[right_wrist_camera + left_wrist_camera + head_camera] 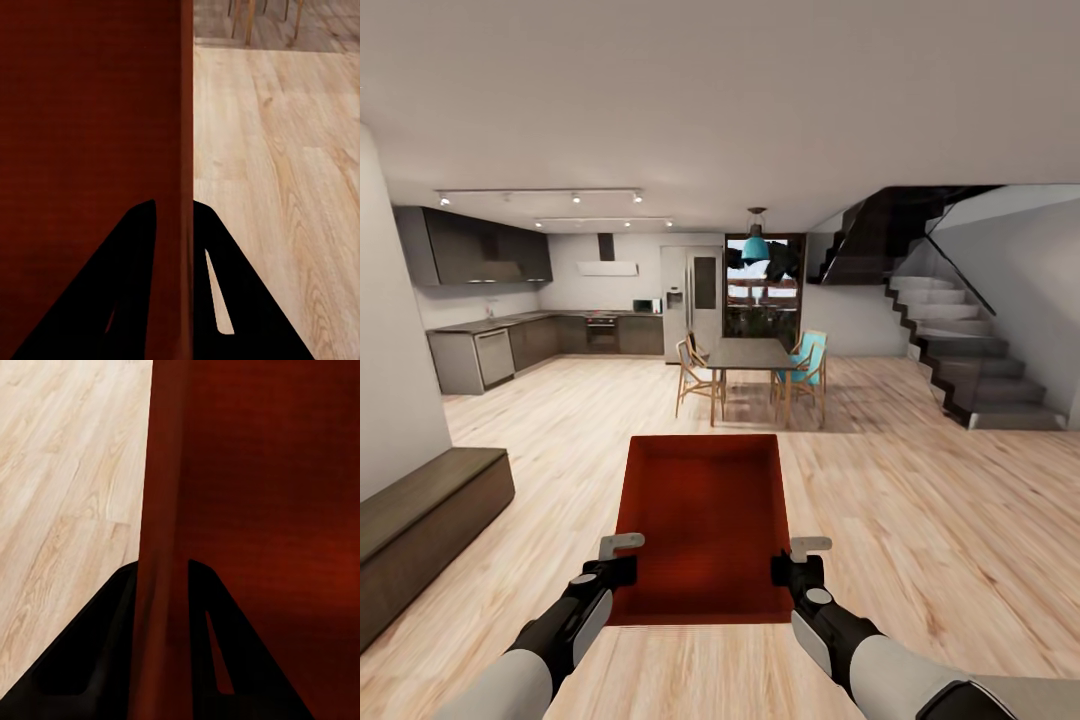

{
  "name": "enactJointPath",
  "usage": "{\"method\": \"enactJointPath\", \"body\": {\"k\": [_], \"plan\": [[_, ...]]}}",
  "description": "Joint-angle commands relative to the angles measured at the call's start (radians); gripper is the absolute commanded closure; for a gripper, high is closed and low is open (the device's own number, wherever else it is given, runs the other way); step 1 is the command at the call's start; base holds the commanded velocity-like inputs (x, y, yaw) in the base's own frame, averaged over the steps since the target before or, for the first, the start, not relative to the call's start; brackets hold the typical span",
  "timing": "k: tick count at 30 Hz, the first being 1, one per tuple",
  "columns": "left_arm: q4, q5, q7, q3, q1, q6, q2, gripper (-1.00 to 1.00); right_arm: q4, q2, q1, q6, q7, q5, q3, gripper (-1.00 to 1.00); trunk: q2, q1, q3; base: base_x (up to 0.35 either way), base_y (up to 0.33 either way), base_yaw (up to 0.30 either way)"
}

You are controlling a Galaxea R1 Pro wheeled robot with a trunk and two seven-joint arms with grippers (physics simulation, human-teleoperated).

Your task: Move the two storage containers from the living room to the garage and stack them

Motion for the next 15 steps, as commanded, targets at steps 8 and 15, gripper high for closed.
{"method": "enactJointPath", "body": {"k": [8,15], "plan": [[-0.004,0.004,0.013,-0.002,-0.001,0.006,0.001,1.00,0.007,-0.005,0.000,-0.008,-0.003,-0.002,0.002,1.00,-0.001,0.001,0.000,0.321,0.000,0.000],[-0.004,-0.027,0.013,0.024,-0.001,0.005,0.001,1.00,0.087,-0.033,0.000,-0.009,-0.003,-0.066,0.064,1.00,-0.001,0.001,0.000,0.321,0.000,0.000]]}}
